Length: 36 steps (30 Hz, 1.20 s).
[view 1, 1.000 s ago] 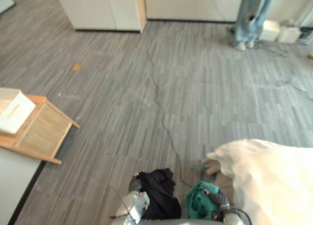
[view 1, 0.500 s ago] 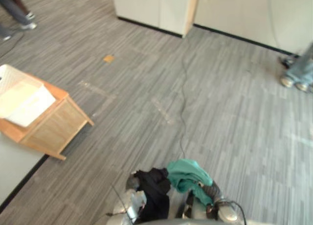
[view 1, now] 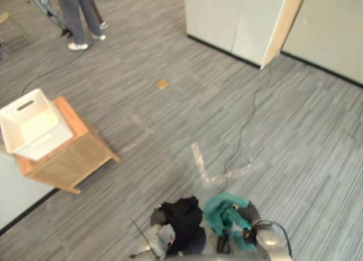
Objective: Tidy the bed and pick cloth on bed and put in laundry
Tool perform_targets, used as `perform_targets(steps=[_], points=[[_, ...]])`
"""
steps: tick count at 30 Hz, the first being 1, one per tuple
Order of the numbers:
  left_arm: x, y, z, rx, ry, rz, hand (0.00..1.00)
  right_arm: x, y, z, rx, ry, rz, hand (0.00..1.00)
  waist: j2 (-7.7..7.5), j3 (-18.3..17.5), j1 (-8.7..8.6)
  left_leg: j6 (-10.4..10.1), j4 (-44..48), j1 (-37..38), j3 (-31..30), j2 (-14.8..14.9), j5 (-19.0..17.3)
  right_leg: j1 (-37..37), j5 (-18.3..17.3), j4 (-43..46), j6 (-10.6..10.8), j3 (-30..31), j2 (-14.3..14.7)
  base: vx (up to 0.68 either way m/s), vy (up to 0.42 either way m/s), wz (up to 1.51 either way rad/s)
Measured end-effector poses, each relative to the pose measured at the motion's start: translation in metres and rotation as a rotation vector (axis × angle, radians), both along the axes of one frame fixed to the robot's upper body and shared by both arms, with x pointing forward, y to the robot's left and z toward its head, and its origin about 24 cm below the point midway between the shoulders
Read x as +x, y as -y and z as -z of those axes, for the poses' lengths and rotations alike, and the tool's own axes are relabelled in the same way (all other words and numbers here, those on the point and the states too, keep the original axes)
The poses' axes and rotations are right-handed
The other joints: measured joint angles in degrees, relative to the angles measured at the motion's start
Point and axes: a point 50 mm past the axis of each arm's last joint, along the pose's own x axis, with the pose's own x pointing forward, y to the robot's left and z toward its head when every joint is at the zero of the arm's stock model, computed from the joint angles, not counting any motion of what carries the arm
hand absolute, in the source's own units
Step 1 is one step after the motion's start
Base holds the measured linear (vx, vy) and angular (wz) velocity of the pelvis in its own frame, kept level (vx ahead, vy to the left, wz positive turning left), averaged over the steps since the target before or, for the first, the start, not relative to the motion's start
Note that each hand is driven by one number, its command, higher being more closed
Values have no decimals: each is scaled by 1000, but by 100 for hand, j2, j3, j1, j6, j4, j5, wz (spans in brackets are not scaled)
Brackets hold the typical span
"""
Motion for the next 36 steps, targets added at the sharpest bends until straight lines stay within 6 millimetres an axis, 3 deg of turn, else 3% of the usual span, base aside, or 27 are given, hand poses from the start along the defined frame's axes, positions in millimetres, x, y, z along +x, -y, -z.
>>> perform_targets(steps=[2,5,7,8,9,10,11,12,14,15,16,19,20,21,22,23,24,25,26,27,28,29,30,31,32,35,36], points=[[4,2,-5,-32,31,-11,100,6,4,-4,-24,16,-20,100,-8,1,150,-17,-1060,-591,664,-573,-326,389,-149,-396,53,-173,69,587,-289,25],[3,5,-8,-46,42,-5,100,8,8,-5,-40,19,-26,100,-74,8,204,-5,-2729,-603,2401,-979,-341,1080,-408,-760,313,-806,117,455,-165,95],[-1,6,-9,-49,41,-5,100,12,9,-7,-52,31,-33,100,-116,-29,251,149,-3253,-422,3398,-1081,-312,1366,-584,-771,577,-1131,189,511,-156,92],[-10,4,-6,-52,20,-22,100,12,9,-6,-57,27,-34,100,-35,-81,355,764,-3724,-174,3758,-1140,-188,1452,-993,10,830,-1231,270,642,-96,99],[-12,1,-5,-45,11,-30,100,10,7,-1,-52,7,-31,100,-161,-99,375,1584,-3715,-36,3503,-1247,-288,1366,-1345,1012,912,-1244,96,548,-52,102],[-13,-3,-3,-34,0,-42,100,9,1,2,-36,-5,-31,100,-381,-164,355,1497,-3643,12,3428,-1335,-364,1186,-1395,1724,939,-1248,-194,583,-70,145],[-13,-8,-3,-23,-1,-54,100,4,-7,6,-12,-23,-30,100,-693,-237,343,1442,-3621,161,2968,-1593,-569,602,-1019,3610,860,-1126,-721,631,-144,169],[-12,-9,-3,-15,1,-51,100,2,-10,7,-2,-29,-31,100,-779,-223,332,1390,-3603,374,2625,-1702,-678,264,-908,4682,675,-906,-961,651,-157,174],[-14,-12,-2,11,-18,-38,100,-3,-12,10,10,-45,-24,100,-693,-194,172,1270,-3822,1001,1947,-1808,-723,-28,-935,5356,573,-741,-1162,645,-195,182],[-14,-13,-2,30,-17,-26,100,-7,-16,11,23,-45,-20,100,-574,-172,137,1152,-4082,1317,1612,-1834,-654,-289,-986,5187,488,-585,-1195,610,-213,172],[-13,-14,-3,37,-11,-22,100,-7,-17,9,28,-37,-20,100,-570,-185,114,1081,-4248,1474,1455,-1835,-612,-461,-1010,5001,466,-459,-1192,645,-291,161],[-3,-10,-6,62,24,17,100,-4,-28,3,63,5,-28,100,-478,-209,-49,750,-4862,1851,473,-1828,-416,-1385,-965,2898,566,302,-1128,479,-318,163],[-2,-6,-7,72,31,41,100,-3,-28,3,65,8,-27,100,-448,-197,-124,532,-4989,1983,111,-1735,-428,-1508,-592,1441,734,581,-1122,452,-424,125],[-1,-5,-7,75,33,48,100,-3,-28,3,66,6,-24,100,-435,-189,-129,434,-5000,2033,0,-1694,-449,-1521,-400,941,761,677,-1132,558,-550,140],[0,-5,-8,86,38,58,100,-5,-29,4,71,-1,-20,100,-381,-156,-111,185,-5006,2204,-200,-1543,-573,-1553,17,26,857,911,-1147,499,-525,116],[-3,-7,-4,106,21,67,100,-6,-32,5,82,-6,-18,100,-361,-140,-125,-90,-5003,2423,-458,-1364,-735,-1547,288,-416,1093,1142,-1227,490,-551,117],[-4,-7,-3,108,13,68,100,-6,-34,5,87,-7,-18,100,-358,-144,-142,-200,-5018,2516,-547,-1290,-802,-1544,323,-418,1104,1149,-1234,457,-617,131],[-8,-9,-1,110,0,66,100,-10,-37,6,96,-13,-24,100,-325,-177,-172,-418,-5053,2739,-789,-1034,-1032,-1554,279,2,1030,1132,-1249,452,-663,116],[-13,-8,2,107,-19,60,100,-15,-38,8,91,-29,-41,100,-250,-278,-180,-551,-4885,2820,-992,-776,-1155,-1627,584,488,1135,1076,-1081,581,-818,129],[-16,-7,3,100,-31,58,100,-16,-39,9,85,-34,-62,100,-57,-428,-136,-384,-3779,2272,-1013,-330,-1050,-1743,704,1027,1096,865,-830,610,-850,83],[-16,0,2,74,-29,44,100,-11,-35,6,66,-19,-78,100,161,-424,-144,84,-2533,1618,-958,34,-590,-1576,558,1015,828,675,-581,503,-685,51],[-17,1,3,70,-33,40,100,-8,-33,5,55,-11,-88,100,240,-380,-141,280,-1892,1244,-894,276,-130,-1406,530,885,702,565,-409,476,-630,3],[-20,3,4,62,-40,59,100,-6,-31,3,42,-5,-99,100,355,-344,-88,323,-537,721,-701,606,217,-996,564,588,434,497,-87,365,-429,-24],[-20,2,4,62,-43,54,100,-4,-31,3,43,0,-101,100,340,-318,-52,346,99,555,-599,626,194,-765,570,461,304,509,0,491,-587,-51],[-20,2,4,63,-41,49,100,-1,-32,0,50,16,-100,100,289,-280,25,356,815,354,-353,454,160,-390,542,271,129,518,90,383,-437,-49],[-13,1,-4,60,11,42,100,5,-37,-3,66,35,-111,100,227,-230,64,101,1172,-190,271,153,-24,146,350,-185,-52,691,271,368,-326,-44],[-10,2,-6,54,29,48,100,7,-37,-4,66,41,-115,100,183,-177,64,145,880,-437,688,145,-75,341,287,-367,-40,692,305,293,-180,-13]])
